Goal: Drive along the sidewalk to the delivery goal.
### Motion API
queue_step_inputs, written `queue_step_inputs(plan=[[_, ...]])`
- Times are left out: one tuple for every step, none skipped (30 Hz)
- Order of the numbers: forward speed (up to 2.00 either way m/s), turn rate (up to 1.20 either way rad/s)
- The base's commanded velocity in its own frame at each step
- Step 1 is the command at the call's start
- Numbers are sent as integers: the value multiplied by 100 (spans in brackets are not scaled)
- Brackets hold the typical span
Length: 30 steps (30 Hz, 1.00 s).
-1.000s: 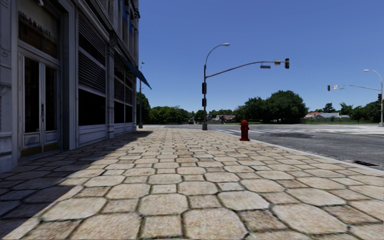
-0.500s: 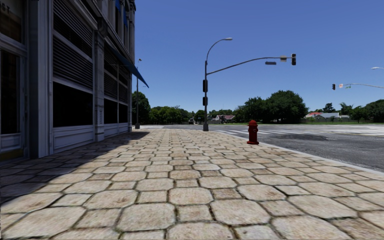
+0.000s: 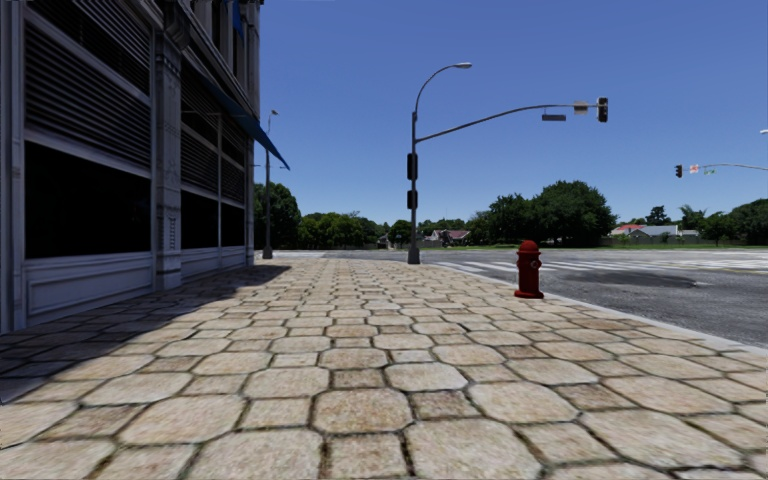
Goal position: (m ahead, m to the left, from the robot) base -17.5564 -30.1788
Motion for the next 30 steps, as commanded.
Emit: queue_step_inputs(plan=[[200,0],[200,0],[200,0],[200,0],[200,0],[200,0],[200,0],[200,0],[200,0],[200,0],[200,0],[200,0],[200,0],[200,0],[200,0],[200,0],[200,0],[200,0],[200,0],[200,0],[200,0],[200,0],[200,0],[200,0],[200,0],[200,0],[200,0],[200,0],[200,0],[200,0]])
